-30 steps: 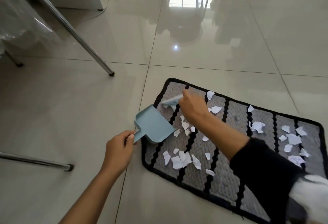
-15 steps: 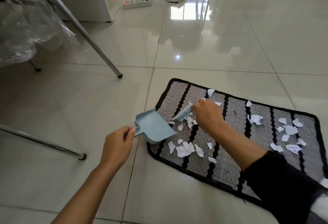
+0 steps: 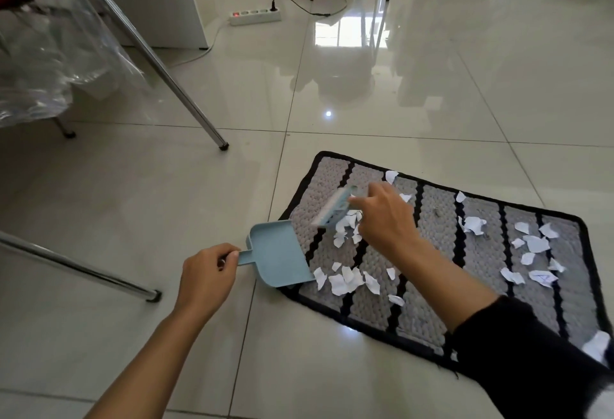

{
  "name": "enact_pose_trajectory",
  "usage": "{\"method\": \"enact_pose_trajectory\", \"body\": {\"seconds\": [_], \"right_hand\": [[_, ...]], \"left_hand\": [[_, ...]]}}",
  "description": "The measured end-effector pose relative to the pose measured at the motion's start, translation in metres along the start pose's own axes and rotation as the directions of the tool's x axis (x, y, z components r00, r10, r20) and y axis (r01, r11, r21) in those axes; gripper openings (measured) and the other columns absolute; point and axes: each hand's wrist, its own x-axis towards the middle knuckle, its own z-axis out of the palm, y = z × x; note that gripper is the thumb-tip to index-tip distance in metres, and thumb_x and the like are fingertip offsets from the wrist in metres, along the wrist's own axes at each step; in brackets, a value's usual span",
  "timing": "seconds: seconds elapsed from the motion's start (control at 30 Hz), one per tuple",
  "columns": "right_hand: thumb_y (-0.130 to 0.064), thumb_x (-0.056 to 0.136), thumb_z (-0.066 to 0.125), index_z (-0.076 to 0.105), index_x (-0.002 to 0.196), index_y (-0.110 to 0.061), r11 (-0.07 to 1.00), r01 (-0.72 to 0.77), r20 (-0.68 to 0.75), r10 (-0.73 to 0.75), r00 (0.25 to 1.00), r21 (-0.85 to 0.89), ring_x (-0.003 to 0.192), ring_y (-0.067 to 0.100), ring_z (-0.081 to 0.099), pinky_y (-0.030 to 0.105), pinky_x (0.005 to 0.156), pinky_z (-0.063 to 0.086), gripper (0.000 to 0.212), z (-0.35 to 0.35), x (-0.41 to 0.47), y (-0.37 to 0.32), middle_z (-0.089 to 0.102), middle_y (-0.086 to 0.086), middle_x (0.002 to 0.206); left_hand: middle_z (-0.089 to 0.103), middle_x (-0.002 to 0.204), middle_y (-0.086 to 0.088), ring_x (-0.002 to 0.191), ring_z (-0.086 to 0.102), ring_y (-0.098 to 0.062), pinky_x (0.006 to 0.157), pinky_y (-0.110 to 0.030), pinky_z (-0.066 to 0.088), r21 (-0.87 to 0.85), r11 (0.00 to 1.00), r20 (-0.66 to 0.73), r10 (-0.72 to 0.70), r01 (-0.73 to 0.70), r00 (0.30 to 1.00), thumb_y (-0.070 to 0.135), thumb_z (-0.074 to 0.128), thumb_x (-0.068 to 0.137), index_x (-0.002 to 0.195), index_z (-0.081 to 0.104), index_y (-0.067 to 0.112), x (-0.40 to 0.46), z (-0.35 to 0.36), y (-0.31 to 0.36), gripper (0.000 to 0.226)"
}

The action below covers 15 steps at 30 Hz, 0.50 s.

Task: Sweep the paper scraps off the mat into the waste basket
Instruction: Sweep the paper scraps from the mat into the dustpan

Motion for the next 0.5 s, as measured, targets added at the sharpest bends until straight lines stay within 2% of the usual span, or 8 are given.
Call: {"method": "enact_pose_trajectory", "body": {"seconds": [0.1, 0.17, 0.2, 0.3, 0.43, 0.5], "right_hand": [[-0.012, 0.086, 0.06, 0.065, 0.112, -0.022, 0.994, 0.104, 0.074, -0.106, 0.992, 0.028, 0.078, 0.015, 0.046, 0.025, 0.06, 0.042, 0.028, 0.008, -0.007, -0.011, 0.06, 0.009, 0.095], [-0.018, 0.088, 0.056, 0.06, 0.117, -0.021, 0.998, 0.066, 0.161, -0.066, 0.985, 0.004, 0.09, 0.017, 0.05, 0.028, 0.072, 0.047, 0.029, 0.008, -0.017, -0.004, 0.058, 0.01, 0.105], [-0.021, 0.088, 0.054, 0.058, 0.118, -0.02, 1.0, 0.029, 0.183, -0.028, 0.983, -0.002, 0.091, 0.017, 0.049, 0.028, 0.073, 0.048, 0.03, 0.005, -0.021, 0.003, 0.056, 0.01, 0.106], [-0.026, 0.088, 0.05, 0.057, 0.115, -0.021, 0.999, -0.037, 0.16, 0.033, 0.987, 0.021, 0.08, 0.014, 0.043, 0.025, 0.063, 0.042, 0.028, -0.006, -0.023, 0.018, 0.048, 0.006, 0.09], [-0.026, 0.091, 0.049, 0.062, 0.111, -0.022, 0.982, 0.083, 0.143, -0.108, 0.984, 0.168, 0.075, 0.013, 0.046, 0.023, 0.06, 0.04, 0.023, -0.011, -0.022, -0.006, 0.054, 0.005, 0.088], [-0.024, 0.092, 0.046, 0.065, 0.106, -0.022, 0.974, 0.165, 0.175, -0.192, 0.966, 0.156, 0.074, 0.014, 0.049, 0.024, 0.058, 0.041, 0.024, -0.009, -0.033, -0.012, 0.056, 0.003, 0.084]], "left_hand": [[0.068, 0.077, -0.007, 0.076, 0.059, -0.02, 0.066, -0.027, 0.037, 0.0, 1.0, 0.029, -0.001, 0.001, 1.0, 0.013, 0.05, 0.088, 0.086, 0.069, 0.011, -0.001, -0.004, -0.001, 0.019], [0.068, 0.079, -0.007, 0.077, 0.058, -0.02, 0.065, -0.027, 0.037, 0.016, 1.0, 0.048, -0.005, 0.004, 0.999, 0.013, 0.05, 0.088, 0.088, 0.07, 0.011, -0.002, -0.009, -0.004, 0.019], [0.068, 0.08, -0.007, 0.078, 0.058, -0.02, 0.066, -0.026, 0.037, 0.021, 1.0, 0.053, -0.01, 0.009, 0.999, 0.013, 0.05, 0.088, 0.088, 0.07, 0.011, -0.001, -0.011, -0.005, 0.019], [0.069, 0.081, -0.007, 0.078, 0.058, -0.02, 0.068, -0.026, 0.037, 0.018, 1.0, 0.067, -0.004, 0.002, 0.998, 0.014, 0.051, 0.088, 0.089, 0.07, 0.011, 0.001, -0.012, -0.006, 0.02], [0.067, 0.077, -0.008, 0.072, 0.055, -0.02, 0.057, -0.019, 0.036, 0.026, 0.999, 0.045, 0.03, -0.031, 0.999, 0.012, 0.051, 0.088, 0.089, 0.07, 0.01, 0.0, -0.004, -0.001, 0.02], [0.065, 0.075, -0.008, 0.069, 0.053, -0.021, 0.056, -0.025, 0.036, 0.053, 0.998, 0.046, 0.035, -0.038, 0.998, 0.011, 0.051, 0.088, 0.089, 0.071, 0.009, -0.002, -0.001, -0.001, 0.02]]}}
